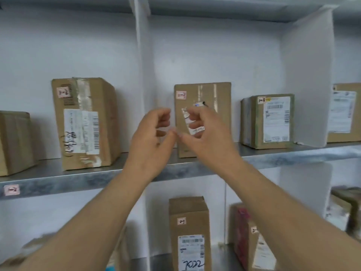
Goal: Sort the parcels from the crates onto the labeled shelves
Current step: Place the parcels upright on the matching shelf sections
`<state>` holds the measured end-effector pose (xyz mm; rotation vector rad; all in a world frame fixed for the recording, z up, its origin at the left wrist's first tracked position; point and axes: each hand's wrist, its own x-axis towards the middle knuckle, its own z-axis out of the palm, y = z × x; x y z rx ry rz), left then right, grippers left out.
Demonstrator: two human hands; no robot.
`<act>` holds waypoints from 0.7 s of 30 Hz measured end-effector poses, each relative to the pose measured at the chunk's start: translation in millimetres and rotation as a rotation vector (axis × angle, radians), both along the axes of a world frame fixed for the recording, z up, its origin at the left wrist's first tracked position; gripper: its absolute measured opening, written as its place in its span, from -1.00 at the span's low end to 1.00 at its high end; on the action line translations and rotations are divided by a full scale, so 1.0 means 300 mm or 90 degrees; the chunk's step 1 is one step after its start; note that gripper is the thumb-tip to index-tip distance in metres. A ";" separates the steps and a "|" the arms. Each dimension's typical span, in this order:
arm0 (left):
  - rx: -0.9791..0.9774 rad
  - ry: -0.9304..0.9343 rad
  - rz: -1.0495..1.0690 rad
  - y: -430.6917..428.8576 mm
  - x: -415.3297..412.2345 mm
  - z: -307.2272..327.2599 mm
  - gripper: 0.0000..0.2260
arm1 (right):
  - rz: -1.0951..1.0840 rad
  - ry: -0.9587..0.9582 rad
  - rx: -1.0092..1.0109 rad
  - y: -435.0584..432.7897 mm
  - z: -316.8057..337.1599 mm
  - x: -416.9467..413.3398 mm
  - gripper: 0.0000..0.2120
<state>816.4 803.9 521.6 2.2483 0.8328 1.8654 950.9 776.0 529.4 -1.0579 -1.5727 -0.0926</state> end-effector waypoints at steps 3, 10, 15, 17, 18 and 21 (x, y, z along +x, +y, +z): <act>-0.046 -0.014 0.022 0.028 0.127 -0.002 -0.68 | -0.053 0.020 -0.019 0.018 0.004 0.189 -0.48; -0.263 0.032 0.156 0.155 0.220 -0.045 -0.44 | -0.085 -0.005 -0.177 0.139 -0.063 0.434 -0.22; -0.312 0.073 0.190 0.172 0.243 -0.061 -0.48 | -0.013 -0.027 -0.247 0.199 -0.091 0.438 -0.37; -0.322 0.070 0.212 0.162 0.245 -0.057 -0.47 | -0.007 -0.030 -0.248 0.209 -0.095 0.431 -0.43; -0.321 0.065 0.221 0.159 0.243 -0.057 -0.48 | -0.007 -0.031 -0.247 0.211 -0.094 0.429 -0.45; -0.305 0.042 0.236 0.151 0.222 -0.064 -0.55 | -0.011 -0.046 -0.244 0.215 -0.091 0.418 -0.49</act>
